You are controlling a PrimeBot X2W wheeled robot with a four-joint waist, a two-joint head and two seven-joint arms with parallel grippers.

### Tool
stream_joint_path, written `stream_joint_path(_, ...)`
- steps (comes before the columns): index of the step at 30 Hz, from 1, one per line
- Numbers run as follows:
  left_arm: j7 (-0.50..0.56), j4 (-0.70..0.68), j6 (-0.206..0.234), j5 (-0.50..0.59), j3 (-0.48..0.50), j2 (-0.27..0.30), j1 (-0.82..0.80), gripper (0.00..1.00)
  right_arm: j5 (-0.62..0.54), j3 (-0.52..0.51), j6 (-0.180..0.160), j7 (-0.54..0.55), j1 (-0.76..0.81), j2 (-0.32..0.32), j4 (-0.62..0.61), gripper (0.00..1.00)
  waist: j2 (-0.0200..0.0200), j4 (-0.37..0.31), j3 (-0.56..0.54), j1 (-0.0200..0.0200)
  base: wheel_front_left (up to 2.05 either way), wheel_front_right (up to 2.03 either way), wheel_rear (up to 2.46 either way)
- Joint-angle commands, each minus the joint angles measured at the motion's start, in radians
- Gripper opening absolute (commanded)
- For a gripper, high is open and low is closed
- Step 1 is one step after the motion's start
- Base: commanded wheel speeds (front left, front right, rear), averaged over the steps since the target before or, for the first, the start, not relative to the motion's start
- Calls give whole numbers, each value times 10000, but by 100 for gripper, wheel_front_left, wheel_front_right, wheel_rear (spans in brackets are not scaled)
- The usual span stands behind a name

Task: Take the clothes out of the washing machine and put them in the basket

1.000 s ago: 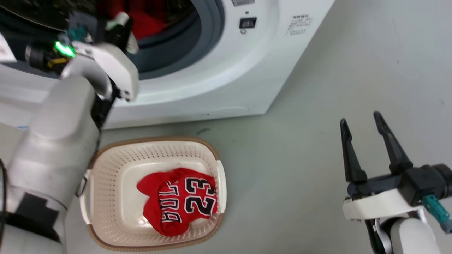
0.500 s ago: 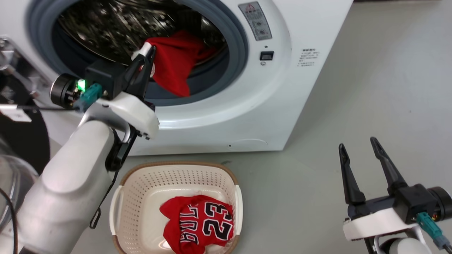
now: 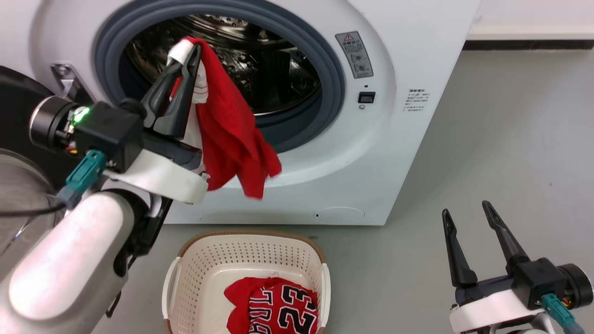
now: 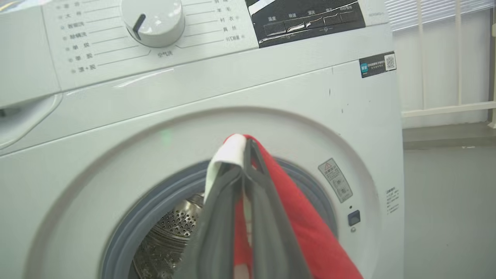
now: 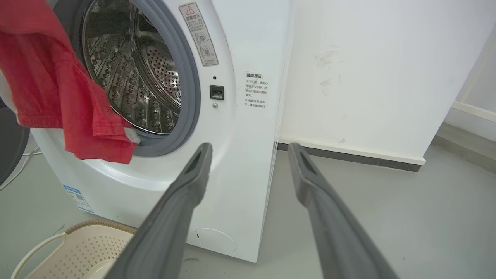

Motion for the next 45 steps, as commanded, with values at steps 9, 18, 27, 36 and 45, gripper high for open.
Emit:
stream_joint_path(9,420,-2019,724,265,130,542,742,0,-1,31,-7,-24,339,6,35,100,-1,69,-359,2,0,0,0)
stream_joint_path(18,689,-3170,1165,376,-131,913,1688,0,50,42,-7,-24,355,6,24,100,-1,96,-356,2,0,0,0)
stream_joint_path(27,734,-2900,1064,121,-871,947,2923,0,-38,-61,-7,-24,77,6,-47,100,-1,158,138,2,0,0,0)
stream_joint_path(36,199,-970,387,-298,-1445,395,3282,0,-184,-137,-7,-24,-472,4,-216,100,-1,58,1247,2,0,0,0)
stream_joint_path(45,-456,2281,-768,-641,-1893,-580,2635,0,-282,-204,-7,-23,-1251,9,-435,100,-1,-307,2831,2,0,0,0)
